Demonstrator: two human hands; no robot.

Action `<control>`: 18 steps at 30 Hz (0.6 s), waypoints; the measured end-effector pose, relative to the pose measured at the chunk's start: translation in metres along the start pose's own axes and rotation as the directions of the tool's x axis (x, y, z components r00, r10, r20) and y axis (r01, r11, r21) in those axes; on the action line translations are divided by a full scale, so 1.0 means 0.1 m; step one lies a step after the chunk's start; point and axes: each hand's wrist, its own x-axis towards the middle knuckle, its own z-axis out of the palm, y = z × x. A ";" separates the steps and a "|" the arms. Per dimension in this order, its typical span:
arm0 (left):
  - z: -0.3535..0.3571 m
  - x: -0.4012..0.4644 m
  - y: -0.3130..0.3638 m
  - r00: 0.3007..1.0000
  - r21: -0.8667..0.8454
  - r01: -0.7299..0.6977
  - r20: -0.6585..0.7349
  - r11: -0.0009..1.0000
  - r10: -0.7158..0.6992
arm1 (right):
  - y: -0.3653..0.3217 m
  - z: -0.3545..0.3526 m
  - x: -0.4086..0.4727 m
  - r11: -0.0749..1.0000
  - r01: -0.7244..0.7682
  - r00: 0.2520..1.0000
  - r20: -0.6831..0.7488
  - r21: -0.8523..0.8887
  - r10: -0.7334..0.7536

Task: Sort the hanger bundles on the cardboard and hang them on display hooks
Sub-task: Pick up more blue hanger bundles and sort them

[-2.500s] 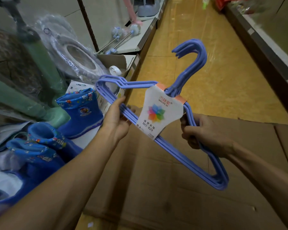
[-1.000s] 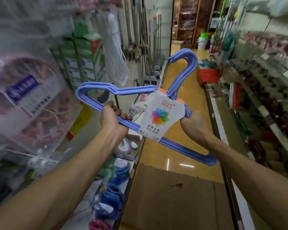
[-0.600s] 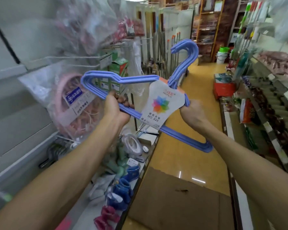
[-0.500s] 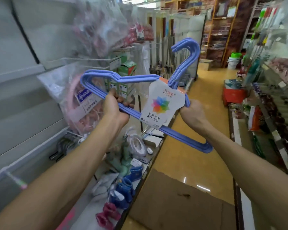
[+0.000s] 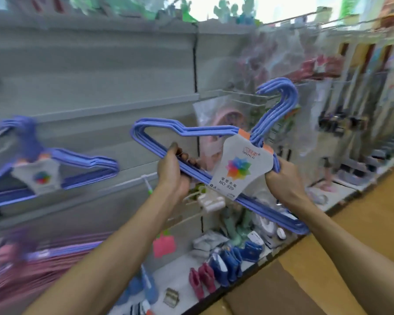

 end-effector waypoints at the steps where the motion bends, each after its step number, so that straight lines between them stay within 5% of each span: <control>1: -0.12 -0.05 0.13 0.999 0.000 -0.025 -0.034 1.000 0.025 | -0.07 0.14 0.00 1.000 0.017 1.000 0.026 0.012 -0.017; 8: -0.91 -0.31 0.95 0.959 -0.027 -0.234 -0.173 0.972 0.226 | -0.72 1.03 -0.13 0.984 0.167 0.967 0.186 0.060 -0.176; 18: -1.95 -0.57 1.95 0.884 -0.047 -0.440 -0.197 0.897 0.423 | -1.50 2.16 -0.16 0.940 0.334 0.873 0.354 0.068 -0.336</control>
